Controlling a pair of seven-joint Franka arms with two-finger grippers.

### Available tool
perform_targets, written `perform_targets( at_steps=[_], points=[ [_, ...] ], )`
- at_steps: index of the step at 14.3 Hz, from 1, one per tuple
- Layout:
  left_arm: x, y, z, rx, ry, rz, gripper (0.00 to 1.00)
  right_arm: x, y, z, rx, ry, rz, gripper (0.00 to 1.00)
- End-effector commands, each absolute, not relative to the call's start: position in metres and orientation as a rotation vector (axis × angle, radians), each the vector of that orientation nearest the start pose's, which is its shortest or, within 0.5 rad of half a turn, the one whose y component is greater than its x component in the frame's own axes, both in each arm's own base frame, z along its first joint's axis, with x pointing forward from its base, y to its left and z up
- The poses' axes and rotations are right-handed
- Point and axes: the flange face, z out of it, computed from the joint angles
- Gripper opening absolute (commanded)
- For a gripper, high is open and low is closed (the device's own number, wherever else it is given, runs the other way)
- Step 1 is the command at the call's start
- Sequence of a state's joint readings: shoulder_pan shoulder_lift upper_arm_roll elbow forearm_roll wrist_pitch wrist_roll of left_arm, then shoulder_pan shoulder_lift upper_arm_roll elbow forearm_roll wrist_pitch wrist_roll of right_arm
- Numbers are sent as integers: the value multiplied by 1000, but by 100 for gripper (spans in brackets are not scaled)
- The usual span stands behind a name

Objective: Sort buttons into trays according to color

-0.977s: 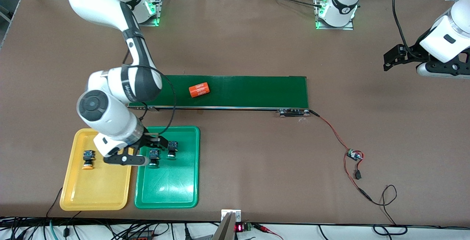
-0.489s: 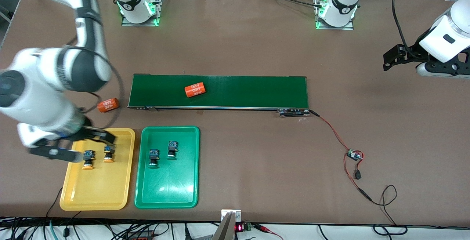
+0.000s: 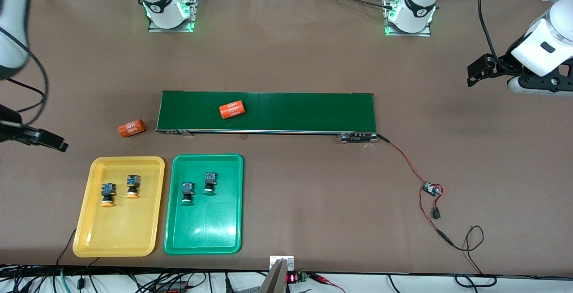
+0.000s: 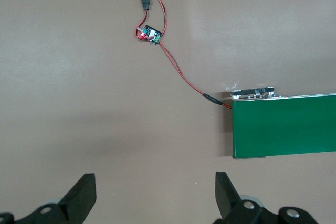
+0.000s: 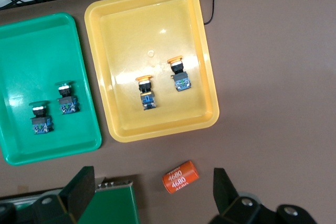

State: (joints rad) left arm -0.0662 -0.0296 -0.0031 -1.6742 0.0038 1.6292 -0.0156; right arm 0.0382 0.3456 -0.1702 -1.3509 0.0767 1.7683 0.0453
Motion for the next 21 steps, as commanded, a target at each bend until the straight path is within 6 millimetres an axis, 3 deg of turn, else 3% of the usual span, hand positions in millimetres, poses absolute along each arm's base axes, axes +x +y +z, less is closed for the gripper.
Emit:
perform_targets(
  at_steps=[1, 3, 8, 15, 21],
  points=[
    [549, -37, 602, -3116, 88, 32, 100, 638, -58, 562, -3133, 214, -95, 100],
    [549, -37, 602, -3116, 85, 32, 100, 622, -56, 574, -3135, 209, -44, 100],
    [548, -37, 603, -3116, 90, 29, 100, 602, -73, 578, -3136, 191, -32, 100],
    [548, -40, 603, -3116, 95, 29, 100, 547, -49, 594, -3154, 124, 3, 100],
    [549, -37, 602, -3118, 92, 32, 100, 542, -47, 599, -3192, 139, 44, 100]
  ],
)
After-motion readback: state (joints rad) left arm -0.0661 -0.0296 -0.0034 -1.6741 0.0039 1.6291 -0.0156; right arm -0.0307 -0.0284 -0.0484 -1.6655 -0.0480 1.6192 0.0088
